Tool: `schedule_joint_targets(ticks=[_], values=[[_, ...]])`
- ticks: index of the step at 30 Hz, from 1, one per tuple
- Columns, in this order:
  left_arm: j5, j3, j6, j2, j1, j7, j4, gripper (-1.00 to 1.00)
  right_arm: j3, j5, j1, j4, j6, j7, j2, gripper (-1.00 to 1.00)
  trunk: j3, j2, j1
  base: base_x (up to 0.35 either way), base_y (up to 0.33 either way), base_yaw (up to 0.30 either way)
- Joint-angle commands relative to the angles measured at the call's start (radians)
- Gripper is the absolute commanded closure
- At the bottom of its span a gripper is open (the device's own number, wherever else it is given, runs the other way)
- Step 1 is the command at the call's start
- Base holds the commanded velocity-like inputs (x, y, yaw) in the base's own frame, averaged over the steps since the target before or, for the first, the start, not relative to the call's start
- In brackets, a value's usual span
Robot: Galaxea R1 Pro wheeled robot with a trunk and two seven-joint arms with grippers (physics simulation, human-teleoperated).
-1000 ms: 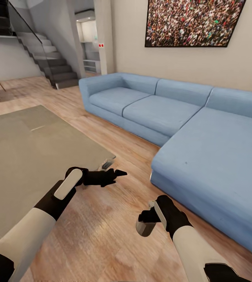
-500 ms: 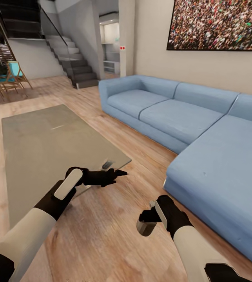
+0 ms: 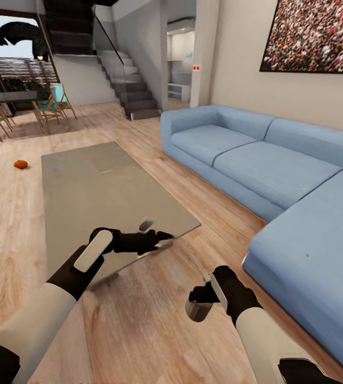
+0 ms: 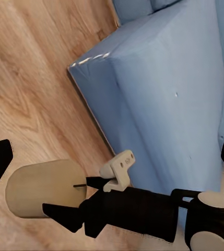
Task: Place each of the two pumpkins and all three candles from the living room inside a cabinet in the living room (use any cabinet), then make sure every cabinet is closed, and position the cauldron so it is next to a table in the living room.
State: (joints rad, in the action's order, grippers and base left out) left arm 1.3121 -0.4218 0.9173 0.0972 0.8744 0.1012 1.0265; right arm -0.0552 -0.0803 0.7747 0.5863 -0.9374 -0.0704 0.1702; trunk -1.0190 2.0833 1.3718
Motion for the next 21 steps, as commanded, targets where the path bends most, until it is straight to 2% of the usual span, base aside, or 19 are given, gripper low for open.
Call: schedule_joint_targets(ticks=[1,21], values=[[-0.001,0.0,0.0,0.0,0.0,0.0,0.0,-1.0,0.0,0.002,0.0,0.0,0.0,0.0,0.0,1.0,0.003,-0.007,-0.004,0.0,0.0,0.287],[0.001,0.0,-0.001,-0.001,0.0,0.0,-0.002,-1.0,0.0,0.002,0.0,-0.002,0.0,0.0,0.003,1.0,0.066,-0.147,-0.081,0.0,0.0,0.286]])
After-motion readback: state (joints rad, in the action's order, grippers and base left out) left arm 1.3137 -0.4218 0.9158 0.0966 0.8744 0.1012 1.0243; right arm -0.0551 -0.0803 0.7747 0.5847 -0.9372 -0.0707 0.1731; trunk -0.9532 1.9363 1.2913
